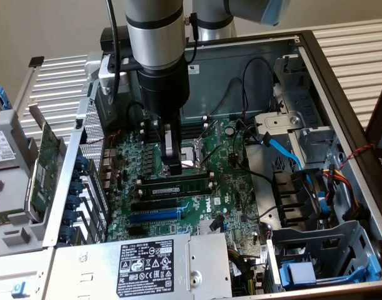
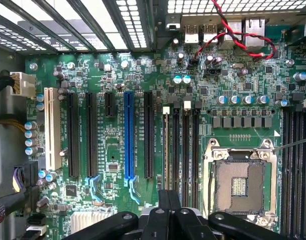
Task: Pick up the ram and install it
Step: 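Press down the ram until it locks into place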
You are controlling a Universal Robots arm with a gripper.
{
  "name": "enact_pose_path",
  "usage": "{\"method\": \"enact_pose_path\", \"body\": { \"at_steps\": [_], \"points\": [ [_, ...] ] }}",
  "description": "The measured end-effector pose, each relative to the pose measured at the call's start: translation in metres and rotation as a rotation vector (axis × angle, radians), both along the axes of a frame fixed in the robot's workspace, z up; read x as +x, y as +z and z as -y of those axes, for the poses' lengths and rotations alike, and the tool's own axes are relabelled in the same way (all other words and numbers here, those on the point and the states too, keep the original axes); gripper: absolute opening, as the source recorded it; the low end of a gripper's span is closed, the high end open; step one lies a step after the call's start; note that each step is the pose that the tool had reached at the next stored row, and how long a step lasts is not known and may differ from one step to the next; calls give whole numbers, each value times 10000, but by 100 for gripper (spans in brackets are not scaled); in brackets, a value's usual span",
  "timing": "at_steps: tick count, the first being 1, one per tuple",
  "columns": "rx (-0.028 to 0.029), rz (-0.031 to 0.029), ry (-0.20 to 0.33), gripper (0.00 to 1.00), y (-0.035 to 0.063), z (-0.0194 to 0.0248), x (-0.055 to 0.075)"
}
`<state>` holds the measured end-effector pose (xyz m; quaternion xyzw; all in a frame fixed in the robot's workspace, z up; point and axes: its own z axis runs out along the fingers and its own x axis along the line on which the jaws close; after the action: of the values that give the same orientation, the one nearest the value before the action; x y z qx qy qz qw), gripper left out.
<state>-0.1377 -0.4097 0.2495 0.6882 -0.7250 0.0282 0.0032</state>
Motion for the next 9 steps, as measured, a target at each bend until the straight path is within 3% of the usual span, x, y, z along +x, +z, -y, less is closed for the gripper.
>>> {"method": "enact_pose_path", "body": {
  "at_steps": [4,9],
  "points": [
    [10,-1,-484,11,0,0,0],
    [29,0,-1614,11,0,0,0]
  ]
}}
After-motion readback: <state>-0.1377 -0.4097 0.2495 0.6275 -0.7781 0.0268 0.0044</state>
